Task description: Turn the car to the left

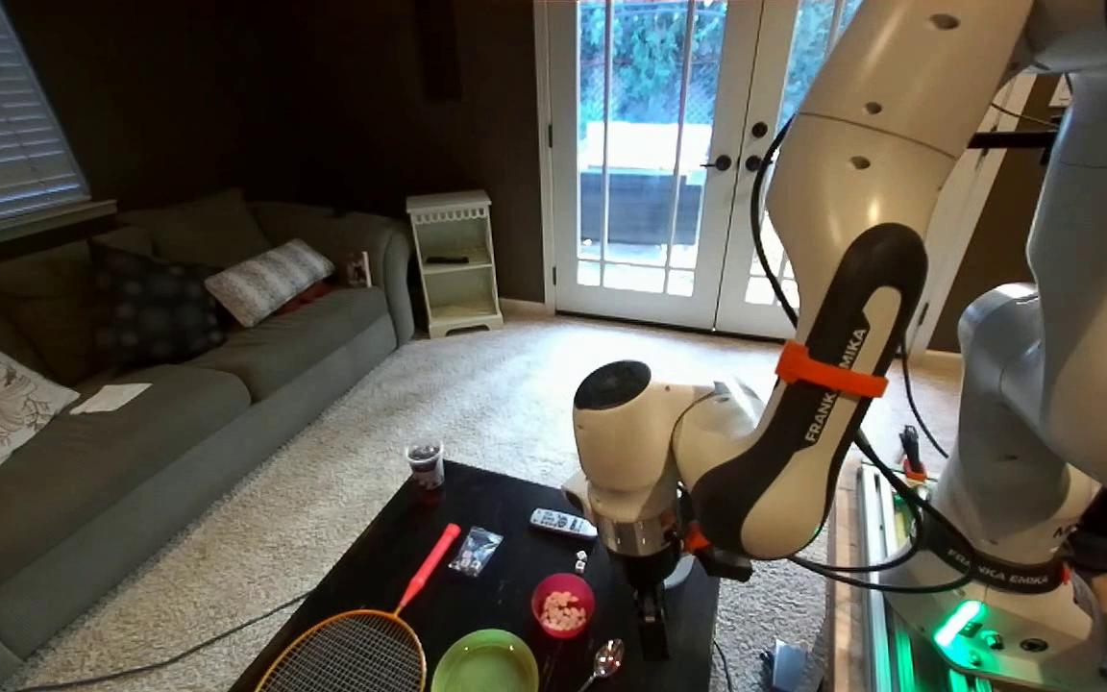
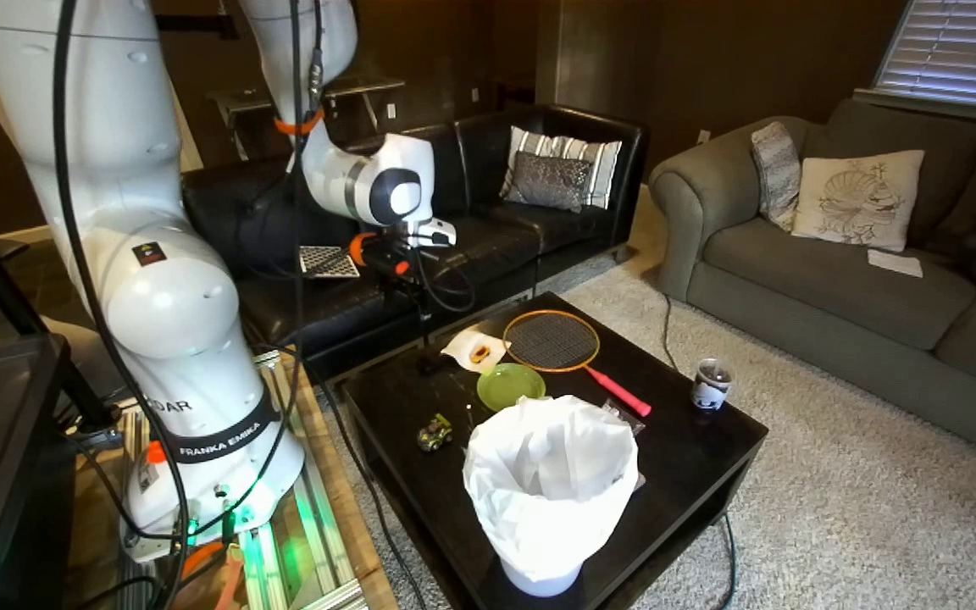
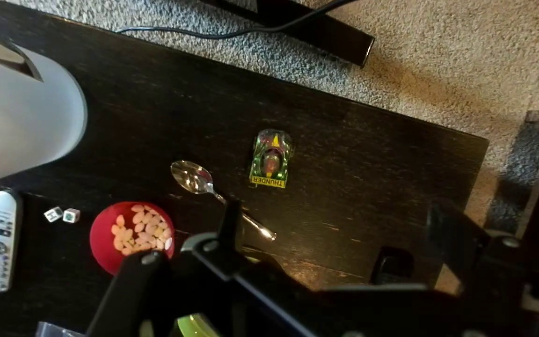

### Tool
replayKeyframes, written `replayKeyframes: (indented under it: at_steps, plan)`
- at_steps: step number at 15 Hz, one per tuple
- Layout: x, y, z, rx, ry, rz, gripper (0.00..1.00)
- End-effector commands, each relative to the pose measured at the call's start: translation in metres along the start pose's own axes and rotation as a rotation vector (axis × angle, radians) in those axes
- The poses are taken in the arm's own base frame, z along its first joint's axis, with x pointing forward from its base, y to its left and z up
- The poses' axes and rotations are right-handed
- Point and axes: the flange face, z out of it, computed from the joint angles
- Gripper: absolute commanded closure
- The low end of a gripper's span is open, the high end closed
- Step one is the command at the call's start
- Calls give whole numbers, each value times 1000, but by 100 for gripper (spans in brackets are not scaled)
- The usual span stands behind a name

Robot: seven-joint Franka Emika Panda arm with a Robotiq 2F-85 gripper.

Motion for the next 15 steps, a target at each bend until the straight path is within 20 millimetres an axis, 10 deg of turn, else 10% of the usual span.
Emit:
replayKeyframes:
  at_steps: [1, 8, 15]
  plan:
    - [13, -17, 64, -15, 0, -106, 0]
    - [41, -10, 183, 40, -13, -160, 0]
    - [67, -1, 247, 73, 30, -50, 0]
